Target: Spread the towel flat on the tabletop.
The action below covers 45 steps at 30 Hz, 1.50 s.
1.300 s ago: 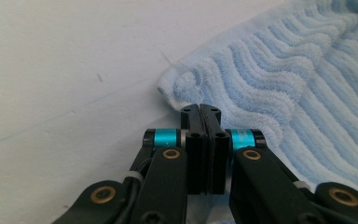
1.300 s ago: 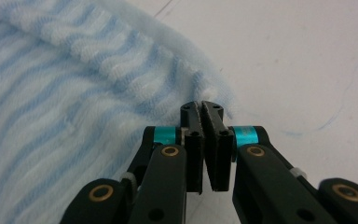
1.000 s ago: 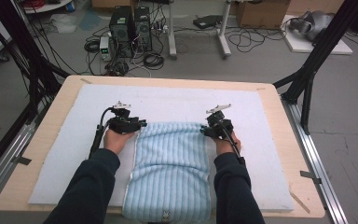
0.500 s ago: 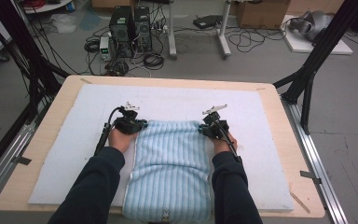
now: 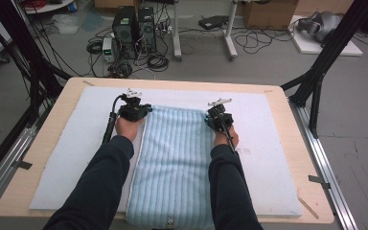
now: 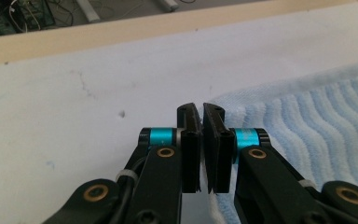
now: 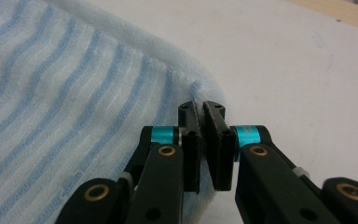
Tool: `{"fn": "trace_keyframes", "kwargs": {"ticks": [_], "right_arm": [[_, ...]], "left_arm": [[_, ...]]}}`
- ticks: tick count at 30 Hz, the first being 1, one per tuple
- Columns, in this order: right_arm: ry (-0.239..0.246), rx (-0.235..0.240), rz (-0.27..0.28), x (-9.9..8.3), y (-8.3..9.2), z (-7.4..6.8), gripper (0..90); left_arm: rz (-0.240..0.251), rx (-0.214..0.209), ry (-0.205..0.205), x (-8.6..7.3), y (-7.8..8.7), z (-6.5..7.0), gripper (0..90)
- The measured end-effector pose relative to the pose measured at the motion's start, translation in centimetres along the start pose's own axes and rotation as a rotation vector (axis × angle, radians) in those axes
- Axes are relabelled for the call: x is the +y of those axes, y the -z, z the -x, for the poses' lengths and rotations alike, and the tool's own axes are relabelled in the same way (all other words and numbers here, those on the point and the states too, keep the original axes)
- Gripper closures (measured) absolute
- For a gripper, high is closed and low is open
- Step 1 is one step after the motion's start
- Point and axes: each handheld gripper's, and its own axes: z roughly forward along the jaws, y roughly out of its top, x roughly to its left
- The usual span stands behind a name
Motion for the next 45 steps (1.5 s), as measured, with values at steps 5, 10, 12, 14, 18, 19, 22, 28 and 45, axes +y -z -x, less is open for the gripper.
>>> {"fn": "trace_keyframes", "kwargs": {"ticks": [5, 10, 12, 14, 18, 19, 22, 28, 45], "right_arm": [[-0.026, -0.035, 0.043, 0.0, -0.1, 0.4, 84.4], [-0.047, -0.012, 0.019, -0.3, -0.3, 1.0, 64.3], [-0.044, 0.002, 0.043, -0.1, 0.4, 1.1, 60.7], [-0.022, 0.017, 0.07, 0.2, 1.4, 1.4, 59.1], [-0.008, 0.046, 0.07, 0.3, 3.3, 1.9, 56.5], [-0.016, 0.063, 0.076, 0.2, 3.9, 2.2, 55.6], [-0.037, 0.08, 0.066, -0.4, 4.8, 2.5, 55.3], [-0.027, 0.115, -0.042, -2.5, 4.3, 1.8, 57.8], [-0.005, 0.129, -0.055, -2.8, 1.7, 0.5, 87.9]], "left_arm": [[0.02, 0.008, -0.009, 0.2, -0.2, 0.4, 83.5], [-0.032, 0.007, 0.033, -0.7, 0.0, 0.0, 54.2], [-0.038, 0.002, 0.059, -1.3, 0.5, -0.3, 51.9], [-0.053, 0.006, 0.063, -1.8, 1.1, -0.5, 51.9], [-0.083, 0.008, 0.077, -2.6, 2.5, -1.0, 53.4], [-0.085, 0.008, 0.073, -2.8, 2.9, -1.0, 53.4], [-0.09, -0.015, 0.076, -3.6, 3.8, -0.9, 56.5], [-0.144, -0.077, 0.045, -5.2, 3.3, 0.6, 65.7], [-0.138, 0.076, 0.086, -5.5, 3.8, 1.1, 88.6]]}}
